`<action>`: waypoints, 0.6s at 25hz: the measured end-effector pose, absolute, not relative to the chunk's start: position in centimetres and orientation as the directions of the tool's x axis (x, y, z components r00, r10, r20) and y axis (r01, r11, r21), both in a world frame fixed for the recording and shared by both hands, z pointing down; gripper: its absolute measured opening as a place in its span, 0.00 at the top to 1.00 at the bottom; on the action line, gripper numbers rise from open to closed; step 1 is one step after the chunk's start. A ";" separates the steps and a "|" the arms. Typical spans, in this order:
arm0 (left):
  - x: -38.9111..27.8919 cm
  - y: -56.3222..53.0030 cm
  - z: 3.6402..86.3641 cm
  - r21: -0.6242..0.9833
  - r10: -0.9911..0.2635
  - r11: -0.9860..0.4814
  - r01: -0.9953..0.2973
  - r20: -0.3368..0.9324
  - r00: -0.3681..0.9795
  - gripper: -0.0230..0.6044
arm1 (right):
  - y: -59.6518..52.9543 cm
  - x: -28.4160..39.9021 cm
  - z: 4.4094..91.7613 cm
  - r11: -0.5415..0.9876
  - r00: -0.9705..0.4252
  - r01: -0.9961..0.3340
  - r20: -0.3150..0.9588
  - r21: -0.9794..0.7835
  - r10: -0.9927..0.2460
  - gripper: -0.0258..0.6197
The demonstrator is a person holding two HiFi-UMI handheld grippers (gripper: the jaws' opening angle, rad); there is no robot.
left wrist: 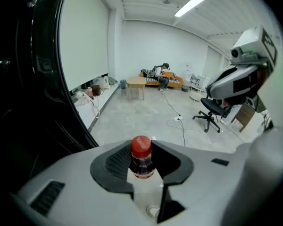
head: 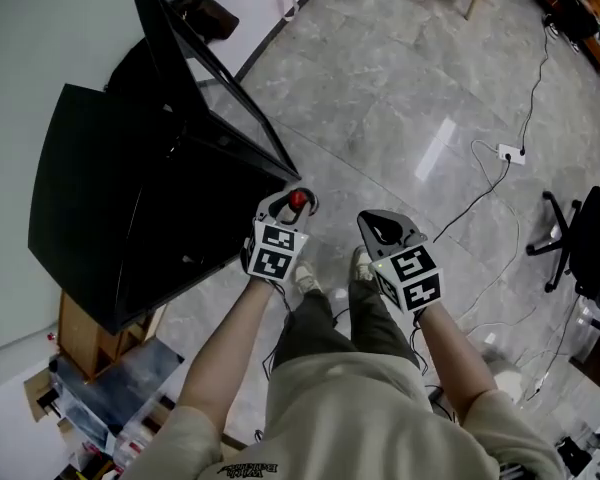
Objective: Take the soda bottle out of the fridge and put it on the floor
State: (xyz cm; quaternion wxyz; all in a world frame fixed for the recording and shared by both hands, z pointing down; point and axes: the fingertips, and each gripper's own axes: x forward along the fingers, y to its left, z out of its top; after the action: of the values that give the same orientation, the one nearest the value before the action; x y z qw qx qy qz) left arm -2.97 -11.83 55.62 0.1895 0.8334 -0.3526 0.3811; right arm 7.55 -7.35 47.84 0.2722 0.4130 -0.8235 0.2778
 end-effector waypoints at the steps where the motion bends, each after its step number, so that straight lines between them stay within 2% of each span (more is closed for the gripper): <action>1: -2.8 -11.8 56.4 0.049 -0.434 -0.682 -0.730 0.776 0.457 0.77 | -7.5 7.6 48.7 0.504 -0.512 -0.831 0.681 -0.237 -0.523 0.97; 15: -1.2 -10.0 71.3 0.108 -0.287 -0.696 -0.710 0.864 0.413 0.77 | -8.5 9.5 66.6 0.430 -0.439 -0.867 0.796 -0.253 -0.416 0.97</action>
State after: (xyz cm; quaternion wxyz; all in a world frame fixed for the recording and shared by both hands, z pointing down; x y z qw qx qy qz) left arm -1.15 -9.98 71.28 0.2376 0.8063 -0.3091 0.4447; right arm 9.53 -8.45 66.56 0.3323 0.4124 -0.7776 0.3389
